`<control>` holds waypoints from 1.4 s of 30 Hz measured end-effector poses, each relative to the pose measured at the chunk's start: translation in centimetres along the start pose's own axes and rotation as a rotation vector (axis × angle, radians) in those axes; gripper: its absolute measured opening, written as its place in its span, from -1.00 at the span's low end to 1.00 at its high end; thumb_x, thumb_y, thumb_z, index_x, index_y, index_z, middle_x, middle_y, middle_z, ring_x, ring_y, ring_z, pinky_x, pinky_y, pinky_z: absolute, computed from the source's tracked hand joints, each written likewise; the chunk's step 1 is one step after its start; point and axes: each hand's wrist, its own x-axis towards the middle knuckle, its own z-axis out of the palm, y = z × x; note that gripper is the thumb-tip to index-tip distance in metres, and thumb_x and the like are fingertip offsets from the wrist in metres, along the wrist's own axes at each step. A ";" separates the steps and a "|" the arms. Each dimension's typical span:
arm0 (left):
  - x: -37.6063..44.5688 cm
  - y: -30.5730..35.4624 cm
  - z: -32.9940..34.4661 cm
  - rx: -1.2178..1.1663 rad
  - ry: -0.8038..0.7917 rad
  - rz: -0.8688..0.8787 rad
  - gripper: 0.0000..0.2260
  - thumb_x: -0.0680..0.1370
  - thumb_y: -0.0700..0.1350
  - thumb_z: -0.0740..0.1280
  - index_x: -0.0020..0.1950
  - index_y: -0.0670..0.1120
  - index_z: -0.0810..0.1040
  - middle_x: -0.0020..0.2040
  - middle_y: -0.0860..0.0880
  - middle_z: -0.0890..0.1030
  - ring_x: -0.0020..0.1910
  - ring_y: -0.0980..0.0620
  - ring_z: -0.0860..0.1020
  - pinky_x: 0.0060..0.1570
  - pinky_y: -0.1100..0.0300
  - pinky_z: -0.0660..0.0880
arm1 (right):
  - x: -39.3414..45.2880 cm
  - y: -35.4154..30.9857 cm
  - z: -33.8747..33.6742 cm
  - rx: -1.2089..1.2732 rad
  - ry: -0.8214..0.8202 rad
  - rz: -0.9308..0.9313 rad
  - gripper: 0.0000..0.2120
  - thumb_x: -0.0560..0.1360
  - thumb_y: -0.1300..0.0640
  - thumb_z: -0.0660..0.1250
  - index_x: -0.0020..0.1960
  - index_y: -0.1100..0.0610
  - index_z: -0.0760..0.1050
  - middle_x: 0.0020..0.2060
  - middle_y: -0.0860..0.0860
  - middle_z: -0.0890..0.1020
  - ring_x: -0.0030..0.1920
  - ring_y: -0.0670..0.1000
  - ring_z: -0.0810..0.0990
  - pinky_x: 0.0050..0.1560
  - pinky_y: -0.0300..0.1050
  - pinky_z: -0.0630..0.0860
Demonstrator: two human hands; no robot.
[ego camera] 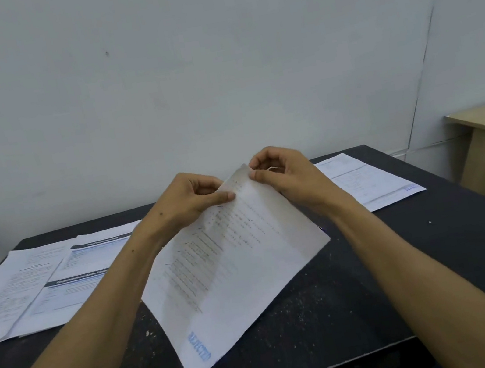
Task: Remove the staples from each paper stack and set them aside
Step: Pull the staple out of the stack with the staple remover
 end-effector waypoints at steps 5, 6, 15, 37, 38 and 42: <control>0.9 0.3 -1.7 0.026 0.082 -0.012 -0.90 0.59 -0.09 0.48 0.01 -0.10 0.75 -0.05 -0.06 0.77 -0.03 -0.07 0.75 0.10 0.02 0.63 | -0.3 0.7 -2.0 0.031 -0.046 0.220 -0.71 0.50 -0.05 0.55 0.17 -0.01 0.62 -0.13 -0.07 0.75 -0.19 -0.05 0.64 -0.17 -0.16 0.49; 1.3 0.3 -2.2 0.020 0.107 -0.016 -0.90 0.59 -0.09 0.48 -0.02 -0.09 0.75 -0.07 -0.04 0.77 -0.07 -0.02 0.74 0.04 0.07 0.63 | -0.5 1.1 -2.3 0.058 -0.053 0.259 -0.71 0.49 -0.02 0.55 0.17 0.02 0.64 -0.04 -0.03 0.76 -0.11 -0.03 0.70 -0.12 -0.13 0.53; 6.1 0.4 -3.5 -0.322 0.300 -0.157 -0.77 0.56 -0.17 0.50 0.15 -0.25 0.68 0.03 -0.17 0.75 -0.10 -0.12 0.74 -0.15 0.05 0.69 | -0.6 5.1 -2.3 0.600 -0.080 0.345 -0.54 0.57 0.16 0.42 0.44 0.20 0.48 0.31 0.19 0.64 0.22 0.20 0.65 0.21 0.11 0.64; 18.0 -1.4 14.2 -0.344 0.103 -0.353 -0.81 0.63 -0.37 0.27 -0.05 -0.09 0.50 0.02 -0.03 0.64 -0.03 -0.01 0.64 0.08 -0.05 0.65 | 5.8 10.3 -17.9 -0.332 0.213 0.565 -0.77 0.58 0.25 0.31 0.24 0.16 0.51 0.05 0.09 0.66 -0.05 0.09 0.63 -0.16 -0.06 0.51; 18.9 -1.5 15.2 -0.345 0.093 -0.364 -0.82 0.63 -0.37 0.28 -0.03 -0.09 0.51 0.03 -0.03 0.64 -0.03 -0.02 0.65 0.04 -0.04 0.66 | 6.0 10.8 -19.1 -0.375 0.214 0.574 -0.77 0.58 0.26 0.31 0.23 0.18 0.53 0.05 0.12 0.66 -0.05 0.11 0.64 -0.13 -0.05 0.52; 22.0 -2.2 18.9 -0.322 0.045 -0.429 -0.85 0.61 -0.37 0.33 0.02 -0.12 0.54 0.11 -0.06 0.67 0.04 -0.06 0.68 -0.17 0.07 0.67 | 6.8 12.3 -22.6 -0.571 0.210 0.607 -0.82 0.57 0.25 0.33 0.16 0.16 0.53 0.06 0.13 0.63 -0.02 0.17 0.62 -0.07 -0.04 0.48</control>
